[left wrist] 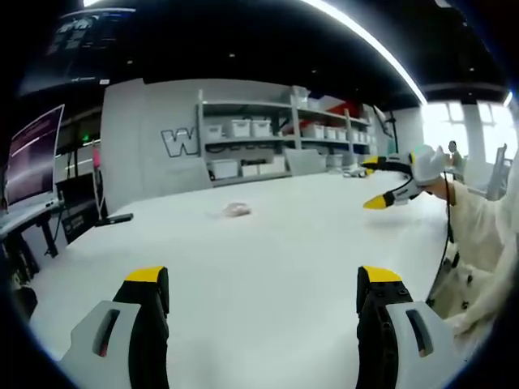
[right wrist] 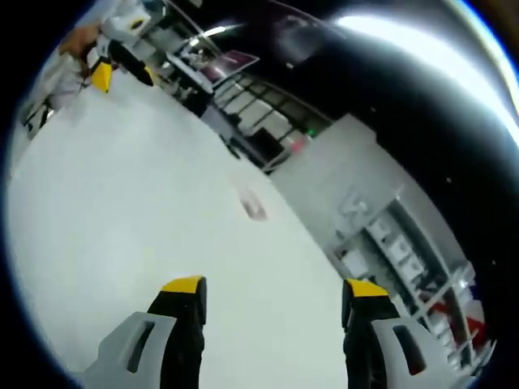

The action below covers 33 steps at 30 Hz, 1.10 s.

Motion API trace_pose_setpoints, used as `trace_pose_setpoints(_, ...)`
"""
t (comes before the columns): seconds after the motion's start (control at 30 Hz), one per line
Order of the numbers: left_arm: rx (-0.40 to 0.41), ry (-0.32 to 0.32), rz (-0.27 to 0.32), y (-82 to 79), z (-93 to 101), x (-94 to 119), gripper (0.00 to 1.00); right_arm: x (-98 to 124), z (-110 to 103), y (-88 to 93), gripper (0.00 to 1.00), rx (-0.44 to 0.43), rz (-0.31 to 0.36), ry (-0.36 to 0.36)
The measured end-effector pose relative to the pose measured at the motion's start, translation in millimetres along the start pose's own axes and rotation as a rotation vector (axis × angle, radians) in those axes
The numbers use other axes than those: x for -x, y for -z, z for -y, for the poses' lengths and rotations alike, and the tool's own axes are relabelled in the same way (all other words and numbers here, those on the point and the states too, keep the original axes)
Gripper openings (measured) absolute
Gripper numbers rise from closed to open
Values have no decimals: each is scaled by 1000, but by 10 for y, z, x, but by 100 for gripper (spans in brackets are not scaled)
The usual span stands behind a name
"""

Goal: Open the resealable bag by pulling the two sides of the seal apart until the entire bag opening is separated and visibly accessible.

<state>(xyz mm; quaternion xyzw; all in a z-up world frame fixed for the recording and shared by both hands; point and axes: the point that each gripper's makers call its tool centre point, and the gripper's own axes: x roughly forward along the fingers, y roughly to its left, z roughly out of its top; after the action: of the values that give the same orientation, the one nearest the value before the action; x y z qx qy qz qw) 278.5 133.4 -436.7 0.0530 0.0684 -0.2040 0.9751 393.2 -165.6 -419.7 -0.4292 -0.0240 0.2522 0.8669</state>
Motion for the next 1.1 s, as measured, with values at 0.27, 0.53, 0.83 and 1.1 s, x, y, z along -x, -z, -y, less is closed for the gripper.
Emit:
trace_pose_setpoints(0.27,1,-1,0,-4,-7,2,95,-45,20,-40,67,13,5,-1)
trace_pose_setpoints(0.53,-2,-3,2,-19,-19,14,95,-70,30,-62,67,5,12,1)
trace_pose_setpoints(0.83,-1,-6,10,-32,-16,16,95,-107,31,-47,67,6,8,-3)
trace_pose_setpoints(1.1,4,1,4,-6,4,15,95,-175,33,-88,66,21,11,-15)
